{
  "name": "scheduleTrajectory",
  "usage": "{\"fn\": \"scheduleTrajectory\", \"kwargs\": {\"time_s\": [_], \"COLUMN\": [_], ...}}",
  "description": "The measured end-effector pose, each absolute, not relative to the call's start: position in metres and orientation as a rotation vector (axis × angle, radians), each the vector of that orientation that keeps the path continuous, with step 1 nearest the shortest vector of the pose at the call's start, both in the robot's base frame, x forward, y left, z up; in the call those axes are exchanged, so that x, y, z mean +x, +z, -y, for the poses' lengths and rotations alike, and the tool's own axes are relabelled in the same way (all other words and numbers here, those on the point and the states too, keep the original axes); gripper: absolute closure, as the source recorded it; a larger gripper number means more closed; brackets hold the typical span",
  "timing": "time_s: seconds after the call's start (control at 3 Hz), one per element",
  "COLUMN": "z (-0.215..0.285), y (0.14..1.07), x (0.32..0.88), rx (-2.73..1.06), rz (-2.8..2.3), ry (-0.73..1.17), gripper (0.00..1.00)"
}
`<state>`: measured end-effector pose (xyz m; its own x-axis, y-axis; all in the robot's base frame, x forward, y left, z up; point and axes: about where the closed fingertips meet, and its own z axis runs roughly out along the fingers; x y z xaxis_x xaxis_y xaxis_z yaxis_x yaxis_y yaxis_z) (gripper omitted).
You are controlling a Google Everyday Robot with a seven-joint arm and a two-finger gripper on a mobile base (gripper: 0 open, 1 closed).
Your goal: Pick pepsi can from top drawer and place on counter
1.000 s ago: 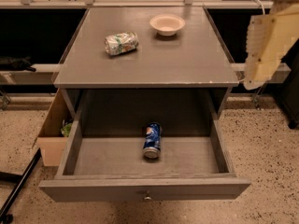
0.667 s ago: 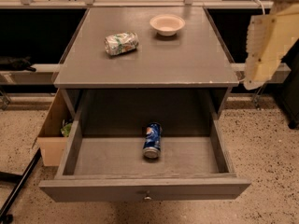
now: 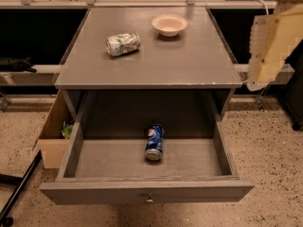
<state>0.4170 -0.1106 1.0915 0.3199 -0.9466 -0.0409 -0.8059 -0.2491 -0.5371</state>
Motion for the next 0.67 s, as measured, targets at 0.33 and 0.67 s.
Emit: {"fn": "scheduleTrajectory", "kwargs": {"time_s": [0.33,0.67], "z": [0.1106,0.1106], "y": [1.0915,1.0915], "x": [0.417,0.417], "rx": [-2.126,-2.126], "rz": [-1.545,-1.545], "ry": [-0.403,-0.403], "gripper": [0.0,0.0]}}
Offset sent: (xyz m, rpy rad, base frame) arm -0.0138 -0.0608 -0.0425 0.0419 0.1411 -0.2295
